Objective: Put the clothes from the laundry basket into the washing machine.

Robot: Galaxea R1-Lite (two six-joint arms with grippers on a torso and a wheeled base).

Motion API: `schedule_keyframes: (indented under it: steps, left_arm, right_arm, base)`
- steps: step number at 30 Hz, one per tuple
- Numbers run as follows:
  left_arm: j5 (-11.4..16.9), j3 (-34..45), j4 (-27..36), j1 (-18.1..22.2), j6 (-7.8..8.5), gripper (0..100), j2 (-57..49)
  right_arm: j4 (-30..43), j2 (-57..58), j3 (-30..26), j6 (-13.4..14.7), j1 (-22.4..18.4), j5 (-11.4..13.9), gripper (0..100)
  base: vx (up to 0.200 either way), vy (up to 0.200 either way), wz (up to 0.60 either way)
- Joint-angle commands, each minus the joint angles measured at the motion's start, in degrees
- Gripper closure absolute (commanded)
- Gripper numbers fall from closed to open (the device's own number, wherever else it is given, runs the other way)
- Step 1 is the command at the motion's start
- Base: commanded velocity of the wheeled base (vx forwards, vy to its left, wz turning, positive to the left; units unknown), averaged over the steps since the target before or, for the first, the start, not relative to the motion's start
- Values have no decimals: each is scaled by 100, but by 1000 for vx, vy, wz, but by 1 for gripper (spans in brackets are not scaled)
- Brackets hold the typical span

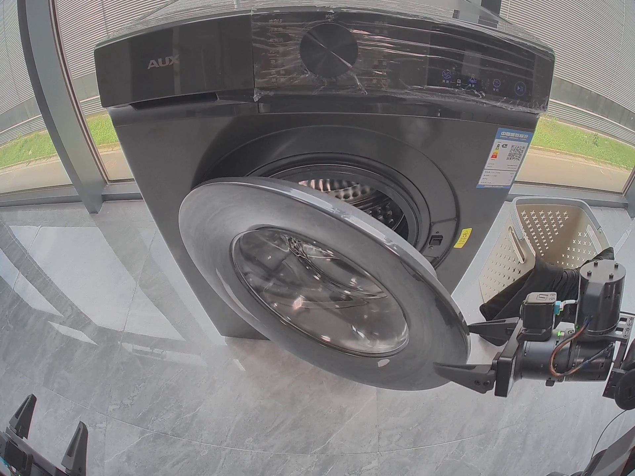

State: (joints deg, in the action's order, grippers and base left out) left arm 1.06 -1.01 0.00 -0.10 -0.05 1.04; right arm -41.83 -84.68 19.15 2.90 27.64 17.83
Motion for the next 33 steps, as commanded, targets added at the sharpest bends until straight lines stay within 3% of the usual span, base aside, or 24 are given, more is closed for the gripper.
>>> schedule_keyframes:
  steps: [1, 8, 13, 16, 17, 22, 27, 31, 32, 33]
  left_arm:
    - [-1, 101, 0, 1, -4, 0, -95]
    - [-1, 101, 0, 1, -4, 0, -95]
    - [-1, 101, 0, 1, 5, 0, -104]
    - [-1, 101, 0, 1, 5, 0, -104]
    - [-1, 101, 0, 1, 5, 0, -95]
    - [-1, 101, 0, 1, -4, 0, -95]
    - [-1, 101, 0, 1, -4, 0, -104]
    - [-1, 101, 0, 1, -4, 0, -95]
    - [-1, 101, 0, 1, -4, 0, -104]
    - [-1, 101, 0, 1, -4, 0, -104]
  right_arm:
    - [-1, 4, -184, 9, 251, 27, 0]
    - [-1, 470, -544, 88, 585, 150, 0]
    - [61, 1094, -685, 545, 673, 159, 0]
    - [78, 1173, -685, 554, 620, 141, 0]
    - [61, 1173, -623, 527, 321, 115, 0]
    - [69, 1155, -69, 589, -57, 133, 0]
    - [78, 795, 194, 527, -795, 97, 0]
    - [17, 399, 133, 448, -962, -149, 0]
    - [-1, 162, 89, 422, -953, -386, 0]
    - [-1, 56, 71, 422, -935, -439, 0]
  base:
    - [0, 0, 0]
    - [0, 0, 0]
    - [0, 0, 0]
    - [0, 0, 0]
    - [0, 0, 0]
    - [0, 0, 0]
    - [0, 0, 0]
    - [0, 0, 0]
    - [0, 0, 0]
    - [0, 0, 0]
